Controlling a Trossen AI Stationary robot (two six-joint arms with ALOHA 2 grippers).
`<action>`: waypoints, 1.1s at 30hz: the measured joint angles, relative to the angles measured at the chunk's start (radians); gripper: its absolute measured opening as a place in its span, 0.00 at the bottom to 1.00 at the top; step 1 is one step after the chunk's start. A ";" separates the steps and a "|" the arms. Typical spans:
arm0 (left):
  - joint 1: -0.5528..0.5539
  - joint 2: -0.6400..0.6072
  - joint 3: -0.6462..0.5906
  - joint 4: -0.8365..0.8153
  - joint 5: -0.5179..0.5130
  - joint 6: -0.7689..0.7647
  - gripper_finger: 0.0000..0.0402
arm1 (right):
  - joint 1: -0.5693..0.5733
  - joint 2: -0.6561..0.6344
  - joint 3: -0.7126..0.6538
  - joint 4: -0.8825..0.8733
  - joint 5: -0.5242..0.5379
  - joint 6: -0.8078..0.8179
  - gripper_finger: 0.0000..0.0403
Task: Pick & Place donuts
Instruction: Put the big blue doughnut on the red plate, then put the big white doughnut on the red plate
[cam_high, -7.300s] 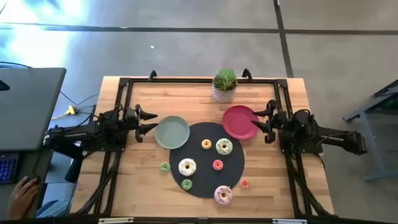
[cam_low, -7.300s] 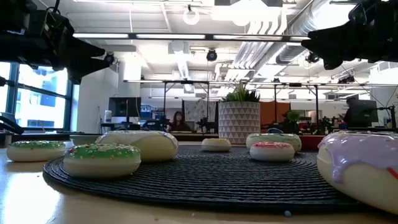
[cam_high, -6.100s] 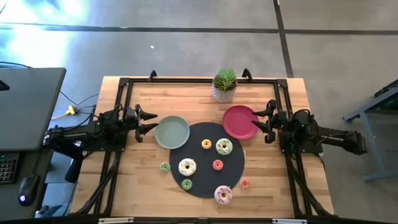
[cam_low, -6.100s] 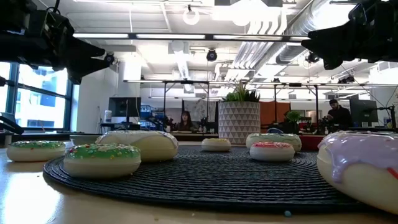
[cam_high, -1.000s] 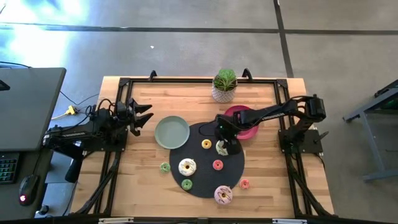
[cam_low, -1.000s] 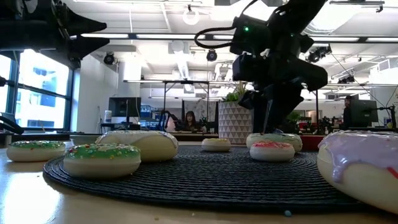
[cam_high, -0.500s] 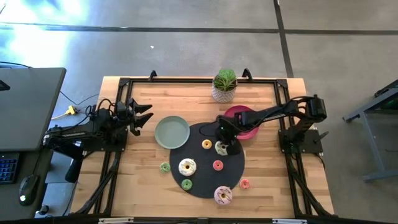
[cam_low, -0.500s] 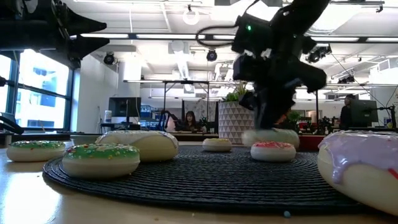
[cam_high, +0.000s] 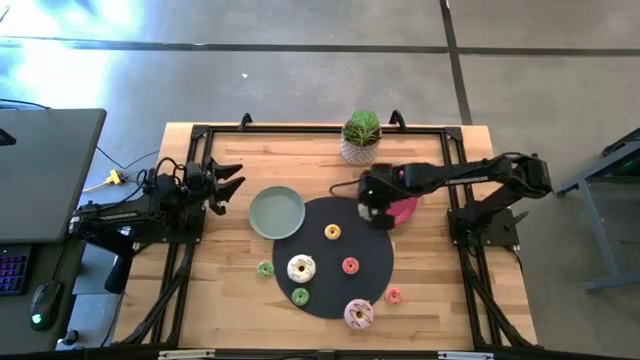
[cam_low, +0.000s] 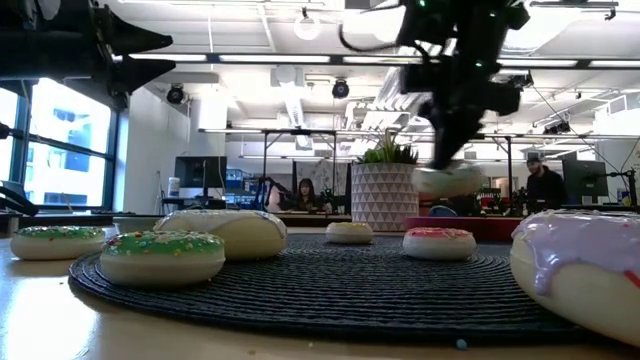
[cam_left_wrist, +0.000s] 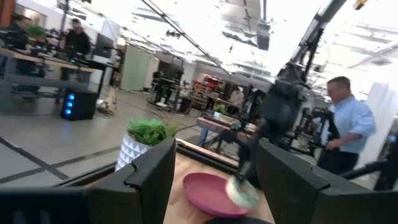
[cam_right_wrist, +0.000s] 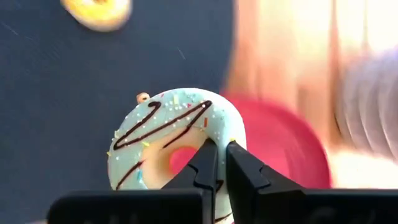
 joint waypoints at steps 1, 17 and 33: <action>0.000 0.000 0.000 -0.004 0.011 0.000 0.53 | -0.016 -0.006 0.000 -0.045 0.017 0.018 0.02; 0.000 0.044 0.068 -0.140 0.129 0.000 0.53 | -0.215 0.005 -0.154 0.049 -0.054 0.086 0.09; 0.000 0.573 0.330 -0.250 0.302 0.131 0.53 | -0.215 0.005 -0.136 0.025 0.007 0.023 0.43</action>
